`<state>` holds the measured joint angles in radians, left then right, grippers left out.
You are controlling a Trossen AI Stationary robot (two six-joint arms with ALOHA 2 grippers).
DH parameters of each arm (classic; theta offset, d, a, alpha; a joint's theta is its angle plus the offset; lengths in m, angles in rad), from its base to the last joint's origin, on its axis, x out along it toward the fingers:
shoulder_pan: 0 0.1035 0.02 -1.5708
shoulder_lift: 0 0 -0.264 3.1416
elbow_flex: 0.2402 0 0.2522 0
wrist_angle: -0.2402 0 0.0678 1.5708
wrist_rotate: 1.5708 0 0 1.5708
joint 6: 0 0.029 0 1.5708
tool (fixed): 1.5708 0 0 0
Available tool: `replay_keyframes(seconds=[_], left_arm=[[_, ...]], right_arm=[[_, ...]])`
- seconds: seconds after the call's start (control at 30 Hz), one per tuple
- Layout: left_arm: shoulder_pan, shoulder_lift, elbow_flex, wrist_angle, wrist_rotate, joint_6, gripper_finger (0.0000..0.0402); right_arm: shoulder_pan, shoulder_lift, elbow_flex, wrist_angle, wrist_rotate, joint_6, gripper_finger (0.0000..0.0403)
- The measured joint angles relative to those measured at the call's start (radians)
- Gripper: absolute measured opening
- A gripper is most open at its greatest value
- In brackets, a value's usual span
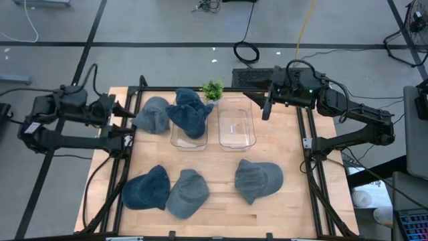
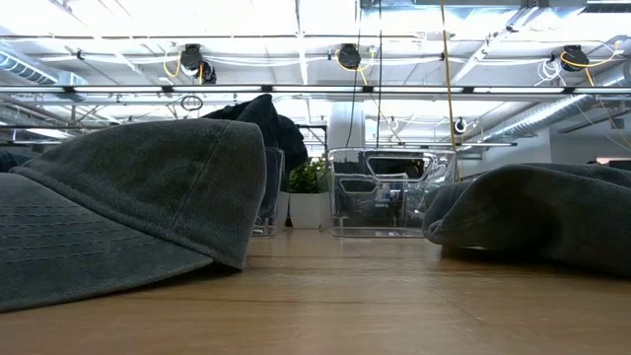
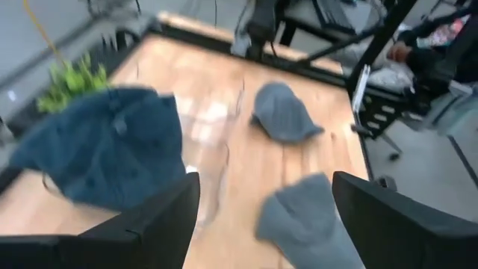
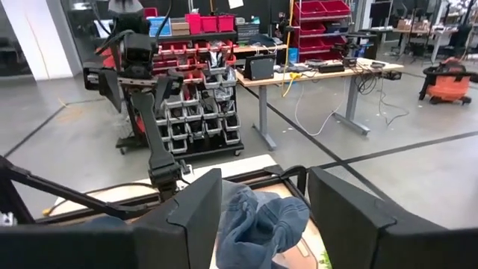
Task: Pick & Place hat
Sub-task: Put the blue cap into the left transparent bin
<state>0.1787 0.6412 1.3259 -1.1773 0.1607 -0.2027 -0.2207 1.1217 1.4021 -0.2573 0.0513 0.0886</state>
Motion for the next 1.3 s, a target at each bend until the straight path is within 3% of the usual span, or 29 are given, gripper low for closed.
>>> replay_keyframes(seconds=[0.23,0.53,0.8,1.3], left_arm=[[0.000,0.110,0.075,-0.195,0.073,-0.062,0.0295],[-0.001,0.204,0.075,-0.321,0.315,-0.321,0.0286],[-0.066,0.207,0.075,-0.346,0.335,-0.527,0.0291],[-0.362,0.322,0.076,-0.251,0.310,-0.739,0.0257]], right_arm=[[0.000,0.000,0.000,0.004,0.000,0.031,0.0185],[0.000,-0.002,0.000,-0.008,-0.035,-0.035,0.0185],[0.000,-0.002,0.000,-0.009,-0.108,-0.056,0.0185],[0.003,-0.003,0.000,-0.007,-0.134,-0.047,0.0185]])
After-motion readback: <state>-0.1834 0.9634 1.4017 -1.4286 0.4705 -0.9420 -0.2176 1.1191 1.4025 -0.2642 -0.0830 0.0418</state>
